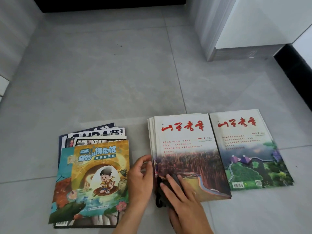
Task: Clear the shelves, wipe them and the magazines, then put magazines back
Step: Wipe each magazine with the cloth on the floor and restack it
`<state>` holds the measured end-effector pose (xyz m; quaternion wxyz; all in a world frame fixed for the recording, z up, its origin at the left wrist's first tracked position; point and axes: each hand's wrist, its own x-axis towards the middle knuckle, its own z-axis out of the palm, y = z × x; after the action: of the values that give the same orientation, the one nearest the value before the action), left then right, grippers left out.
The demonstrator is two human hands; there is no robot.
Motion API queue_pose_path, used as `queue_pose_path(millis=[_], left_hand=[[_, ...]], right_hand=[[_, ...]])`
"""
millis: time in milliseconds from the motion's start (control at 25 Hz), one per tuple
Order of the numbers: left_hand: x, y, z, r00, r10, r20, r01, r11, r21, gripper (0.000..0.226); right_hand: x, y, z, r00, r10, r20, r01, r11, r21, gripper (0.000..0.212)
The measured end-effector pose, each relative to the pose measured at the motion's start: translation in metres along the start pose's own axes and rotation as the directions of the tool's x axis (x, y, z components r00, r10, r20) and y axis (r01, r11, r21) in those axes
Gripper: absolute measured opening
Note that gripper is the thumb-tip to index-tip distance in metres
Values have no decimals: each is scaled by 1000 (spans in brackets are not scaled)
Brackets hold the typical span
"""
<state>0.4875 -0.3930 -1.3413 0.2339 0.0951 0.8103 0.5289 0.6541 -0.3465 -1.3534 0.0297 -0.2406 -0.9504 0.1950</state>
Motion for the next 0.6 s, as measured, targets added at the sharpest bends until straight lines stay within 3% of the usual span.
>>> queue_pose_path(millis=[320,440,600], left_hand=[[-4,-4,4,971,141,194,-192,941,278,41],[-3,0,5,973,114,203,-178,926,332,42],[-4,-2,5,976,101,194,-161,931,328,44]], right_hand=[[187,50,-29,996,85,-41,-82,994,75,56],[193,99,-48,968,217,-126,-212,976,57,57],[149,149,-58,881,457,-119,-412,867,281,56]])
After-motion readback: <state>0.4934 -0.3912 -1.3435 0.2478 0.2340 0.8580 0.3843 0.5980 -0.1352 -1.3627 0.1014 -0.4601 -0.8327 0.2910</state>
